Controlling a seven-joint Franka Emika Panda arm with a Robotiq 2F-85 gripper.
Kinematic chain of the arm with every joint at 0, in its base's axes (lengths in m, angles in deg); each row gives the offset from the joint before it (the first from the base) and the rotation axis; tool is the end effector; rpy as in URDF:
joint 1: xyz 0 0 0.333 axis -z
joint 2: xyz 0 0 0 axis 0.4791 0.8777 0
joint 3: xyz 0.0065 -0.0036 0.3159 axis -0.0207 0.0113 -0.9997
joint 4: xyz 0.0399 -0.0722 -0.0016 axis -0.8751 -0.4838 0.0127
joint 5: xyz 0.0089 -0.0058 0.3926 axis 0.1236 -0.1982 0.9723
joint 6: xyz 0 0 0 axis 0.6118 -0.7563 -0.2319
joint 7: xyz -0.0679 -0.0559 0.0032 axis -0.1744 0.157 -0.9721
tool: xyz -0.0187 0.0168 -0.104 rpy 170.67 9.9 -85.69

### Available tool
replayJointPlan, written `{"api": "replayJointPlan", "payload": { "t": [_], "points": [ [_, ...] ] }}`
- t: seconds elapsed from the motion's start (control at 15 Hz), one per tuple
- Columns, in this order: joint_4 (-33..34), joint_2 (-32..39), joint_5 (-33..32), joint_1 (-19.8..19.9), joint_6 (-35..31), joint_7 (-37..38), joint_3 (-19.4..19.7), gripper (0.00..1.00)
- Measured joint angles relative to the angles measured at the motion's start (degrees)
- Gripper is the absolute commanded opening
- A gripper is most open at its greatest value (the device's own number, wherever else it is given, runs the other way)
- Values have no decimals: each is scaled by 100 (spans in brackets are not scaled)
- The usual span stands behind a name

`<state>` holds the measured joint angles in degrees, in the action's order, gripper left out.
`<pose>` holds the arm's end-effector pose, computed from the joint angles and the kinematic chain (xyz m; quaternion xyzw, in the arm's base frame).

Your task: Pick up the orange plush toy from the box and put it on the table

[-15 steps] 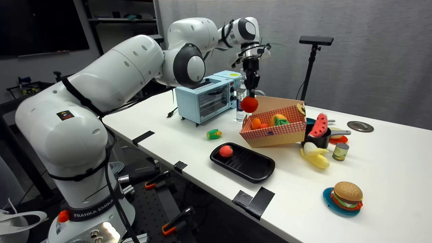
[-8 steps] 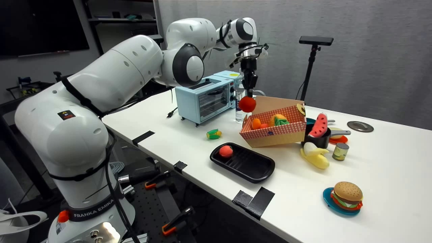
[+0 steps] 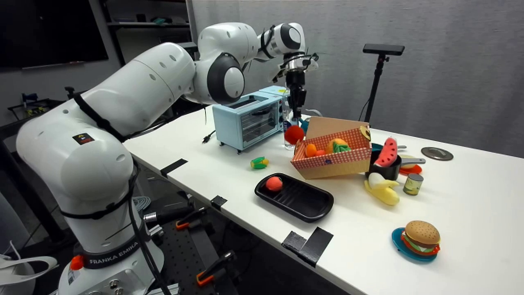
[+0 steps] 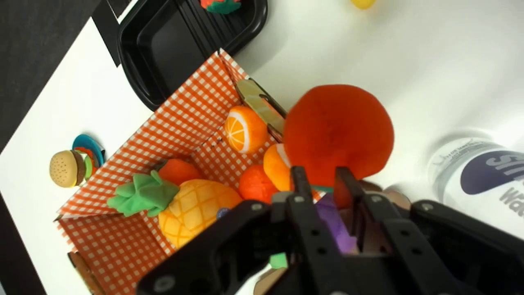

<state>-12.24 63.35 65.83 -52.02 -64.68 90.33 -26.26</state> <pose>0.7101 0.2367 0.3582 0.9582 -0.1480 -0.0787 0.2319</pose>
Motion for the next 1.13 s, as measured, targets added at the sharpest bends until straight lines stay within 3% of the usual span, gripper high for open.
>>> {"api": "replayJointPlan", "payload": {
  "t": [0.4,1.13],
  "points": [
    [-55,4,0,-21,78,8,24,99],
    [-69,-3,25,-217,224,202,-41,100]
  ]
}}
